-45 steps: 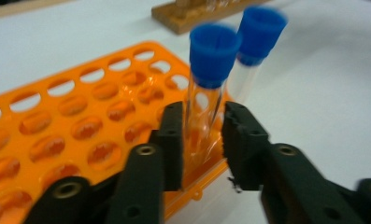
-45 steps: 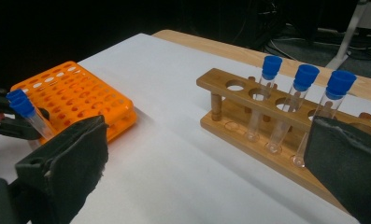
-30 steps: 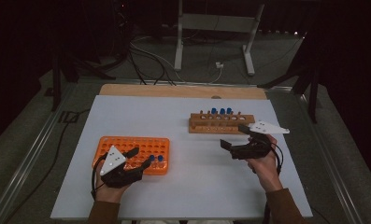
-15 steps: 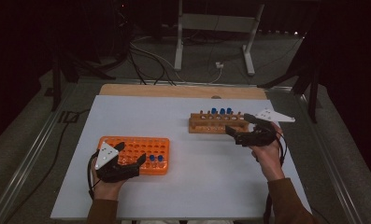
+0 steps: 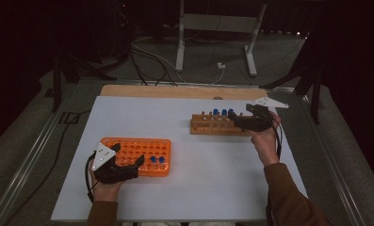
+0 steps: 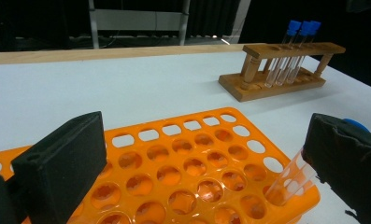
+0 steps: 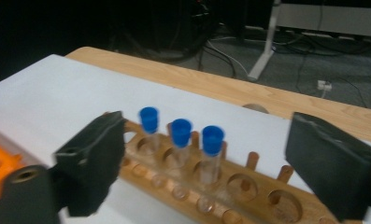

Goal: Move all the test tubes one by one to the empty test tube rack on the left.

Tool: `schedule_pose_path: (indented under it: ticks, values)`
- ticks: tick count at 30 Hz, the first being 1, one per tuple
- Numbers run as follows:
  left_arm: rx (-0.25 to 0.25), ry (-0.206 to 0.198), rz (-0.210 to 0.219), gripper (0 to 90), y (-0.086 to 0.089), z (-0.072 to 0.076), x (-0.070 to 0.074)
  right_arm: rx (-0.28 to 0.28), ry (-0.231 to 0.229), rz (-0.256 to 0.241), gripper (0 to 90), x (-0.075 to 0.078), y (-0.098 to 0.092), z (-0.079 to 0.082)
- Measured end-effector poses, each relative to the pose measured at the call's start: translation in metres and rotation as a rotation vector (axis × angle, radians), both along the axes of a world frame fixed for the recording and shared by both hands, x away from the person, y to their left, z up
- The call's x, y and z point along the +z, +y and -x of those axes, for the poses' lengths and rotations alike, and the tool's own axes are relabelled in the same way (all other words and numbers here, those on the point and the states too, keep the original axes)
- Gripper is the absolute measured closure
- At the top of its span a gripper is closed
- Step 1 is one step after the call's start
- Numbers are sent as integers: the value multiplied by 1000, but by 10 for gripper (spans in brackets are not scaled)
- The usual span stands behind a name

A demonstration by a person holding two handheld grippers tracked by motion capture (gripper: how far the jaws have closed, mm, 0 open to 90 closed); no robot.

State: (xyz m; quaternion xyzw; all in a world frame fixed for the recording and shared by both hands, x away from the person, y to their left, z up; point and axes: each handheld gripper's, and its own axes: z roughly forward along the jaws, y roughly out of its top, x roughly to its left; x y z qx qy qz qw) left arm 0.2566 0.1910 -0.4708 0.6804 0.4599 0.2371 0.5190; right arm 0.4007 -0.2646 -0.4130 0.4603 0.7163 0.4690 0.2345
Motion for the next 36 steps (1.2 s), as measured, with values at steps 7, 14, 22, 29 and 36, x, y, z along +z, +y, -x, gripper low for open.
schedule_pose_path:
  ticks: [7,14,22,29,36]
  values:
    - [15,-11,-10,9,0,0,2,-24,21,30,477,-12,6,-14]
    - [6,-6,-15,9,-1,0,0,-39,54,27,634,-26,10,-24]
    - [18,-2,-15,8,-1,-1,-1,-29,95,54,707,-38,14,-29]
    - [24,2,-15,9,0,-1,-2,-28,103,67,762,-45,18,-27]
    - [25,2,-23,8,-2,0,-2,-29,92,91,770,-44,18,-24]
